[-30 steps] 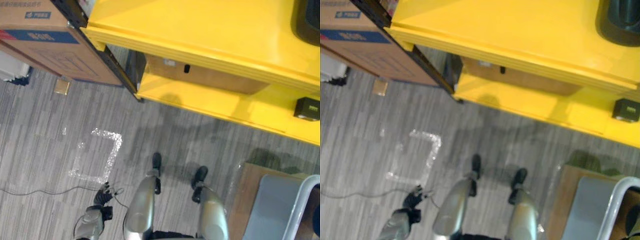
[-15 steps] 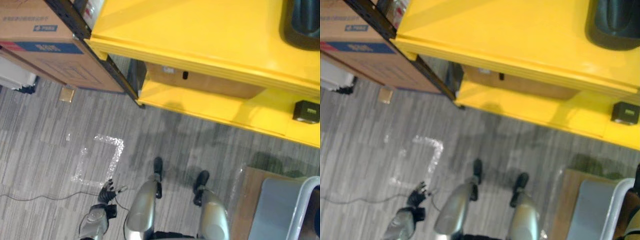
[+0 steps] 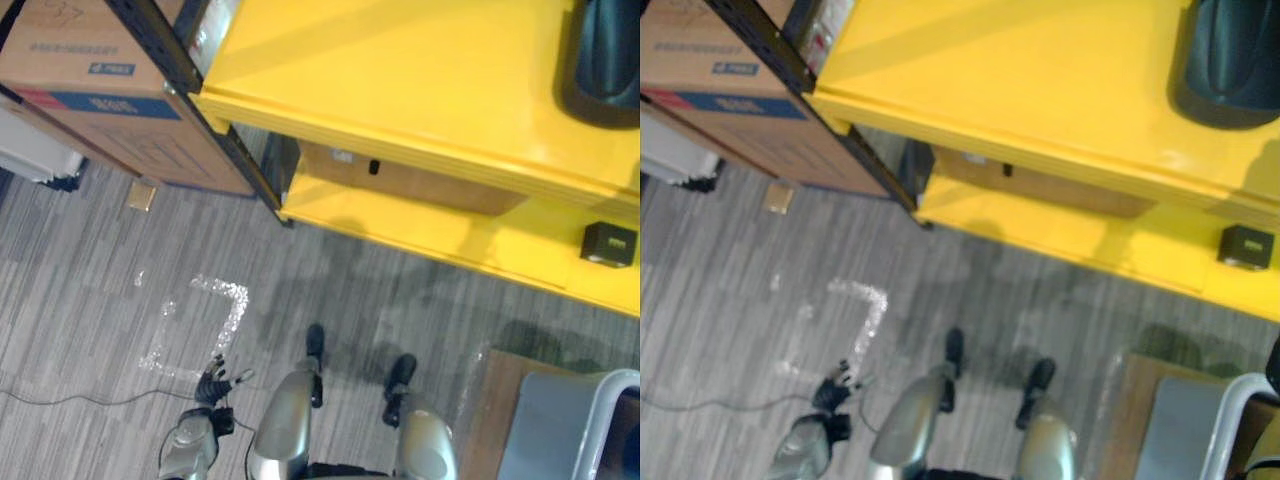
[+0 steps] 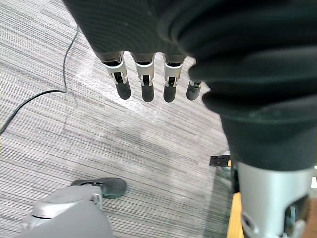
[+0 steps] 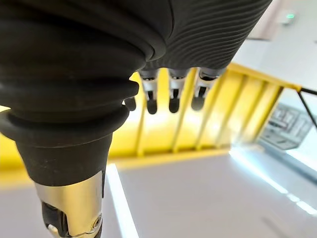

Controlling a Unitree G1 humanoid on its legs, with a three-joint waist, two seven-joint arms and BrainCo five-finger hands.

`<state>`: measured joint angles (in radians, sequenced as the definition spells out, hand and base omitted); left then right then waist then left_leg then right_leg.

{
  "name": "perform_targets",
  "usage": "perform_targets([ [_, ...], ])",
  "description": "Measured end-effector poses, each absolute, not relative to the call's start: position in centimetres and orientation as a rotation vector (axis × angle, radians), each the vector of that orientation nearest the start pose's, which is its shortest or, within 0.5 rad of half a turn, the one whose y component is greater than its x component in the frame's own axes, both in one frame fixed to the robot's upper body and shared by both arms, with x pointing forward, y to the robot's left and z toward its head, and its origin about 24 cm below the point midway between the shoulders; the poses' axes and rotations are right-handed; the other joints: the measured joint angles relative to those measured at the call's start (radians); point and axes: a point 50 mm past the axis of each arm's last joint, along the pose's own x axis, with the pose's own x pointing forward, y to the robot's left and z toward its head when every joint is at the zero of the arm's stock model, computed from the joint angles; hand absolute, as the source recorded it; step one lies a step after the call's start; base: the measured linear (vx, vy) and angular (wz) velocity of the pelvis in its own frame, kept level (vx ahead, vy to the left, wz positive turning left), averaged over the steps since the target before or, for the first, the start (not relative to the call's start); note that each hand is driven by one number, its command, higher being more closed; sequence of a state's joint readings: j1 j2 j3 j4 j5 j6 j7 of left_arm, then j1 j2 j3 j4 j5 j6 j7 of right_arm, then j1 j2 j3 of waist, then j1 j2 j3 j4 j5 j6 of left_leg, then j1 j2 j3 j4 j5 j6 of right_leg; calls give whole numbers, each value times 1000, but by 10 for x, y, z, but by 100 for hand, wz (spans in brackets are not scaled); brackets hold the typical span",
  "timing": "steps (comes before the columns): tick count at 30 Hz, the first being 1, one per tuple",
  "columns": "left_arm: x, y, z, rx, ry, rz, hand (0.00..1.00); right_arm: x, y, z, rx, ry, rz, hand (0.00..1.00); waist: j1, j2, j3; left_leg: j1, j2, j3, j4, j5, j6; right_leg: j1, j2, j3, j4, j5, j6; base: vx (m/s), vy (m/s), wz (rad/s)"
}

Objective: Walk over and take plastic housings, then place them on the shelf

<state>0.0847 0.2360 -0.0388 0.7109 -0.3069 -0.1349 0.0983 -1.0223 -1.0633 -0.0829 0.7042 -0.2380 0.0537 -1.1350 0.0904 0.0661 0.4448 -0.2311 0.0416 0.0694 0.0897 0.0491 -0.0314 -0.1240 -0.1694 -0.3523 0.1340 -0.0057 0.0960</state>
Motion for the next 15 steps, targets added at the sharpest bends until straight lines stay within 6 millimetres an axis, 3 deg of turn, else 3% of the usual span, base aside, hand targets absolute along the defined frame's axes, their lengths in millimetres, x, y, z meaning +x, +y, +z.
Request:
perform_targets([
  [3,149,234,-112,-11,696,295,0,260,-381,329,-595,-863,-1615,0,-13,-54,-54,49,2,22,-41,2,-3,32,7,7,-27,0,0,109,-10,-11],
  [5,139,232,-116,-11,724,299,0,260,-379,284,-519,-800,-1499,0,-28,-94,-106,93,1,35,-74,1,-5,62,12,16,-46,1,1,126,-21,-19],
  [6,136,232,-117,-12,730,302,0,261,-378,270,-497,-768,-1463,0,-32,-103,-124,102,2,41,-82,1,-5,64,12,23,-48,1,2,114,-4,-22],
  [7,133,231,-119,-6,737,305,0,259,-376,242,-468,-699,-1413,0,-46,-116,-149,122,1,49,-91,-1,-7,78,12,26,-56,2,3,90,-1,-18],
  [8,133,229,-119,-6,737,306,0,257,-374,227,-456,-666,-1391,0,-53,-118,-158,135,0,51,-93,-2,-10,89,10,26,-58,2,4,95,5,-18],
  [10,133,221,-121,-7,733,299,0,240,-364,174,-387,-546,-1315,0,-80,-122,-199,172,0,60,-107,-8,-16,113,10,33,-59,2,4,69,13,-17],
  [12,132,217,-122,-2,735,297,0,226,-354,138,-358,-452,-1287,0,-92,-124,-224,203,2,88,-122,-10,-19,124,10,59,-66,1,6,23,19,-38],
  [15,125,215,-128,-2,776,299,0,203,-345,102,-324,-343,-1252,0,-120,-112,-256,233,3,126,-147,-10,-19,126,11,86,-76,-4,13,-25,2,-45],
])
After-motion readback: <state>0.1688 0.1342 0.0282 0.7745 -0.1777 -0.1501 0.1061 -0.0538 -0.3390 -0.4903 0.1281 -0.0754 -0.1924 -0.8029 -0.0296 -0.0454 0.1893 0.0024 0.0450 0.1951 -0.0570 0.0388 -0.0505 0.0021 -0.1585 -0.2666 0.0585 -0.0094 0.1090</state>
